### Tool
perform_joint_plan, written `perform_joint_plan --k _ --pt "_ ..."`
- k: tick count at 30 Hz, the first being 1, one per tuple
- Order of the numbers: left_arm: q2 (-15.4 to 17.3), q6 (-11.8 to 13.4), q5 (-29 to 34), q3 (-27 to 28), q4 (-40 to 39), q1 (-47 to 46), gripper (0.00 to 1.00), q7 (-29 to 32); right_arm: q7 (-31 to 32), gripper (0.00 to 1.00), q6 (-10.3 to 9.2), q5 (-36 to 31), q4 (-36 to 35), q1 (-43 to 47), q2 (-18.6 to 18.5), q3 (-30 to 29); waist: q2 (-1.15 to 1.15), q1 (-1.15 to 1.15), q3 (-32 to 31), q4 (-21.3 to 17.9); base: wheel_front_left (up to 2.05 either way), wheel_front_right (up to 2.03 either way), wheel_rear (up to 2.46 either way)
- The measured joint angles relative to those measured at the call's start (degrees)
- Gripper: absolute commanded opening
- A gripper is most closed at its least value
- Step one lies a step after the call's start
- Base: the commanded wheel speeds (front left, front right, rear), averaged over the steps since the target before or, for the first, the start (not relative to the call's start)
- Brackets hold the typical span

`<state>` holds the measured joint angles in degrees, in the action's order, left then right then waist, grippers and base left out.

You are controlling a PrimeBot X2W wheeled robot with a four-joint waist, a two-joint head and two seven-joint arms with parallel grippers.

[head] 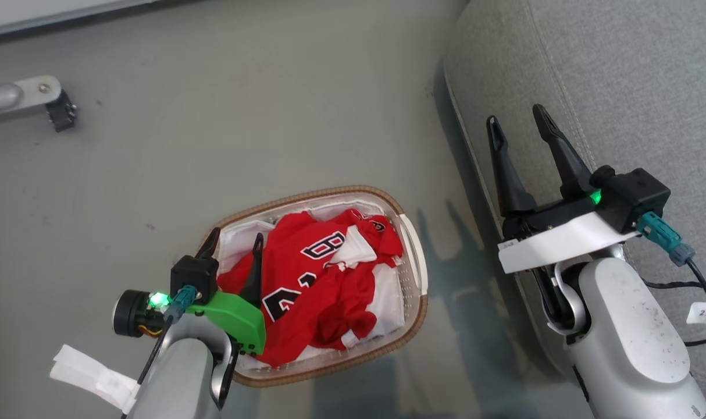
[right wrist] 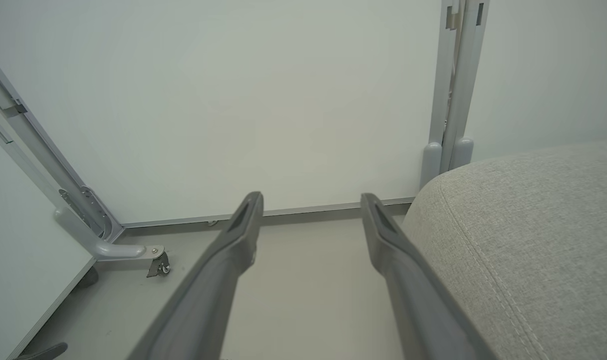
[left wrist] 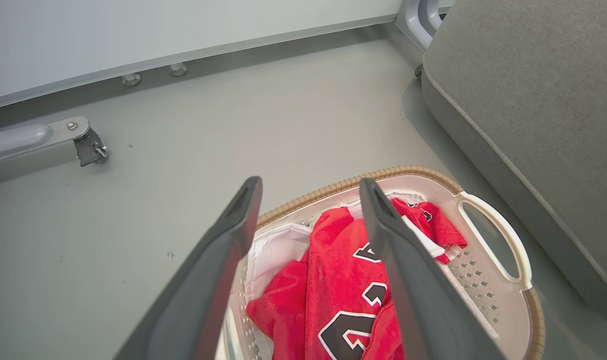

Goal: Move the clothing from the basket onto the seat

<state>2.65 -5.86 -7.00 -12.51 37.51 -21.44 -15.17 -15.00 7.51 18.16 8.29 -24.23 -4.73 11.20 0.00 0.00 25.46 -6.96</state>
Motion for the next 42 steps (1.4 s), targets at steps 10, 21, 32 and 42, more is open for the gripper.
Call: perform_joint_plan --k 10,21,32,42 --pt "1.07 -0.15 3.53 0.03 6.71 -6.67 1.0 0.0 0.0 1.0 0.0 1.67 -4.67 -3.98 1.37 3.23 0.0 0.0 9.98 -5.1 0.0 0.0 0.0" --pt "4.39 0.54 6.62 -2.2 21.67 -14.46 1.0 0.0 0.0 1.0 0.0 3.38 -8.64 -7.47 1.74 6.68 0.0 0.01 18.62 -9.5 0.0 0.0 0.0" --pt "4.31 2.38 7.75 -4.53 33.17 -21.01 1.0 0.38 0.01 1.0 0.0 3.99 -9.16 -7.56 1.78 7.56 0.0 0.01 21.94 -11.33 0.0 0.0 0.0" --pt "3.09 0.22 8.18 -7.65 35.53 -21.73 0.0 1.07 0.01 1.0 0.0 4.57 -8.56 -7.83 1.82 8.36 0.0 0.0 21.17 -11.61 0.0 0.0 0.0"
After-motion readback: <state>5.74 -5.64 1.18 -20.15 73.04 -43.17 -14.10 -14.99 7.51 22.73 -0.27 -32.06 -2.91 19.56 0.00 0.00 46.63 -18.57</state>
